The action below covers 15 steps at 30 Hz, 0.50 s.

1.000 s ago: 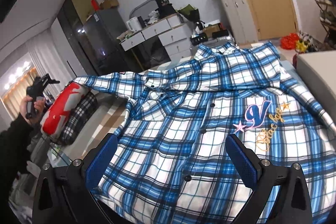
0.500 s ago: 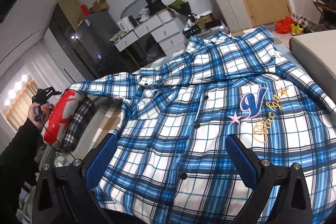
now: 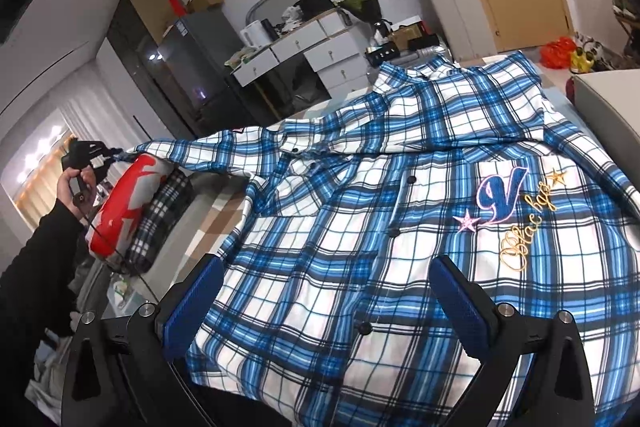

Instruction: Fold large clothes

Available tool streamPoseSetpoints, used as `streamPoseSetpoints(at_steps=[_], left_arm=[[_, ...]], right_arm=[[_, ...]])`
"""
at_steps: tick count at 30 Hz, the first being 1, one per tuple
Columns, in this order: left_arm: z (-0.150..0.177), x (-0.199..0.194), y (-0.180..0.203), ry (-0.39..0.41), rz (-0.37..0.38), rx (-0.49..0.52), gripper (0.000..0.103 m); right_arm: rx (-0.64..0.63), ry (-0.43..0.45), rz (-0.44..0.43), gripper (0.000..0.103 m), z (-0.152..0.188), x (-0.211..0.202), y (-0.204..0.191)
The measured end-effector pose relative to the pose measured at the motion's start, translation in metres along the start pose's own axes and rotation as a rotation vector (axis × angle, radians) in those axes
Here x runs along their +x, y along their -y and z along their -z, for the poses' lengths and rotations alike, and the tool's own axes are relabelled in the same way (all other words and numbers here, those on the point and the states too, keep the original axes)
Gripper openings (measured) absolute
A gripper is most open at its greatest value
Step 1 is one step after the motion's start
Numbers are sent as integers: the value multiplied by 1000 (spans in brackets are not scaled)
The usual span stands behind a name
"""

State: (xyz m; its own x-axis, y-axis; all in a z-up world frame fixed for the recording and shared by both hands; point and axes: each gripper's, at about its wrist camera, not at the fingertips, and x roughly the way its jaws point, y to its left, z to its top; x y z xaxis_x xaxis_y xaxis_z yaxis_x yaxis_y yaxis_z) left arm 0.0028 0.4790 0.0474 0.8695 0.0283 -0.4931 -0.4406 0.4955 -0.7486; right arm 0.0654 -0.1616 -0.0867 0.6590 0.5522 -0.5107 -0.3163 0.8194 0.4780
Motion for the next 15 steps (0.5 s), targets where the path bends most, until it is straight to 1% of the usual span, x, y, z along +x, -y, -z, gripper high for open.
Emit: streamPoseSetpoints(at_steps=[1,2,3,4,6,7,9,10,12,13,14,15], left_arm=[[-1,6,-8,-26,9,-34,24],[-1,12,-16,-52,8,-76,46],[1,16,-26,-68,23,-125,55],[3,16,-30,-73,44,-156,59],[6,15,-32,-75,38,-177,61],[7,13,-29,-68,44,-171,62],[8,13,-22,-65,25,-140,62],[10,10,-13,-59,17,-106,61],[12,5,-2,-11,-26,-41,38],[12,3,4,-7,-36,-10,13],[11,4,6,-11,-54,11,2],[11,3,9,-2,-66,28,2]], right_arm=[[2,-2,1,103,0,0,0],[3,-2,1,103,0,0,0],[2,-1,0,103,0,-1,0],[0,2,3,103,0,-2,0],[0,4,5,103,0,-2,0],[2,4,4,103,0,-2,0],[4,-1,5,103,0,-1,0],[2,-4,5,103,0,0,0],[-3,-7,10,103,1,1,-1],[-7,-10,13,103,1,2,-1],[-9,-12,13,103,1,2,-1],[-11,-13,12,103,1,2,-2]])
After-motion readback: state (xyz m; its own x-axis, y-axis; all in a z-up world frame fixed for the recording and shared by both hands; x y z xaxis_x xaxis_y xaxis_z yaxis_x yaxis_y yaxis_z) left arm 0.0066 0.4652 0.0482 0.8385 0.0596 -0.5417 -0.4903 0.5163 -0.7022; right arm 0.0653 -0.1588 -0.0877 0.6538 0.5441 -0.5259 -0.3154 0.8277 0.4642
